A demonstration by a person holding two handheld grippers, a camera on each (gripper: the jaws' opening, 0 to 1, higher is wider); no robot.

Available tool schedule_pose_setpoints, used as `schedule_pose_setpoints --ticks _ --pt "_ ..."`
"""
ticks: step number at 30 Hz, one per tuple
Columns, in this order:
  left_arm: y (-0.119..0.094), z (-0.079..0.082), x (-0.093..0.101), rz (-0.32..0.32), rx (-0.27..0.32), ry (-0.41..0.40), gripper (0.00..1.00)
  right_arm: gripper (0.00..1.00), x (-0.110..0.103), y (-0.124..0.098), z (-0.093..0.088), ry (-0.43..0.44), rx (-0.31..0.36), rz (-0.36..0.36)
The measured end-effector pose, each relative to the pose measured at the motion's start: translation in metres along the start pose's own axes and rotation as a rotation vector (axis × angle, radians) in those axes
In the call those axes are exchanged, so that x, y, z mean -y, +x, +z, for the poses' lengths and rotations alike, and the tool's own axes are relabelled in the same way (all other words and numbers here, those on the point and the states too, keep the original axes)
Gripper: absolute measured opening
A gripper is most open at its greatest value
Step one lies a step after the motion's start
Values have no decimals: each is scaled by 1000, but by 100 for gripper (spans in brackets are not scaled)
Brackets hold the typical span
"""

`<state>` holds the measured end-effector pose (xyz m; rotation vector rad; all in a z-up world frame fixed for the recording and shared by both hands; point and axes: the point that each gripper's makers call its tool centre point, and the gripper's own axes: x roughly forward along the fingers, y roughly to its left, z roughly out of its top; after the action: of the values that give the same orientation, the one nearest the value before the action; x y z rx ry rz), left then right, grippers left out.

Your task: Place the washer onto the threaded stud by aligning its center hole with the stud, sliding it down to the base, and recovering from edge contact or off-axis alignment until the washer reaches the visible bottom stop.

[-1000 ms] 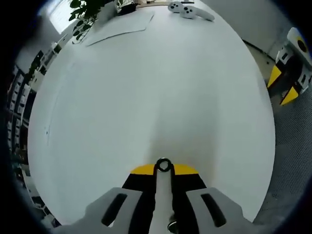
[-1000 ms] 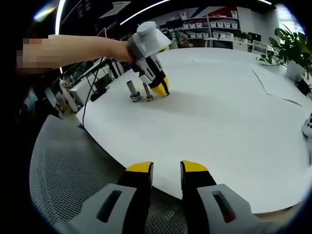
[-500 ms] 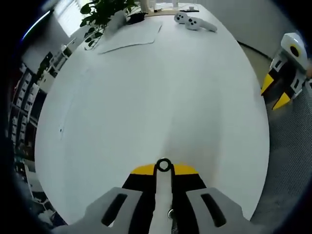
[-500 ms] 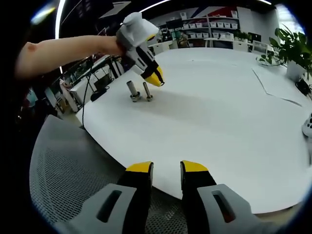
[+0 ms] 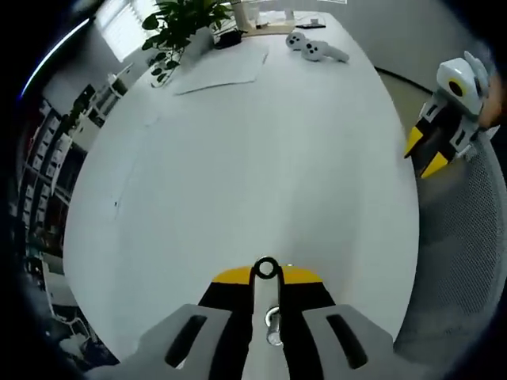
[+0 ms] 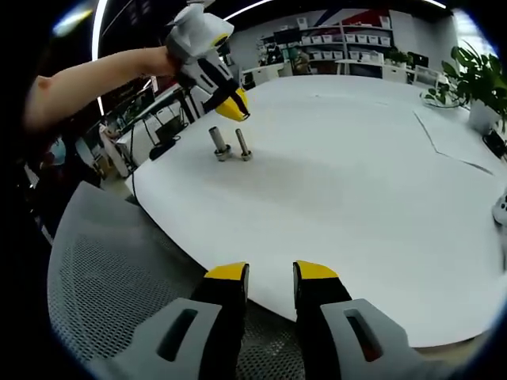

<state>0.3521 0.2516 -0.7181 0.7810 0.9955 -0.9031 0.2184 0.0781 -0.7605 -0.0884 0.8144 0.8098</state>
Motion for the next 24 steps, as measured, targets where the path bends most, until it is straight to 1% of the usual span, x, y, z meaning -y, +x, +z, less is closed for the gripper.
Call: schedule_pose_setpoints --ticks 2,8,15,16,18,24 --pt "0 -3 5 -9 -10 8 8 25 -1 0 -1 -1 -4 1" --pt "2 -5 12 -28 -28 11 8 25 -1 0 -2 -6 -12 6" --pt "13 -10 17 -49 -51 3 8 26 -1 0 -2 -5 -14 2" --pt "13 -8 15 -43 -39 10 8 26 -1 0 -2 -4 -13 1" --pt "12 -7 14 -47 -41 -5 8 26 -1 0 -2 -3 -12 1" --pt "12 -7 14 -44 -43 6 8 26 -1 0 -2 -2 -10 1"
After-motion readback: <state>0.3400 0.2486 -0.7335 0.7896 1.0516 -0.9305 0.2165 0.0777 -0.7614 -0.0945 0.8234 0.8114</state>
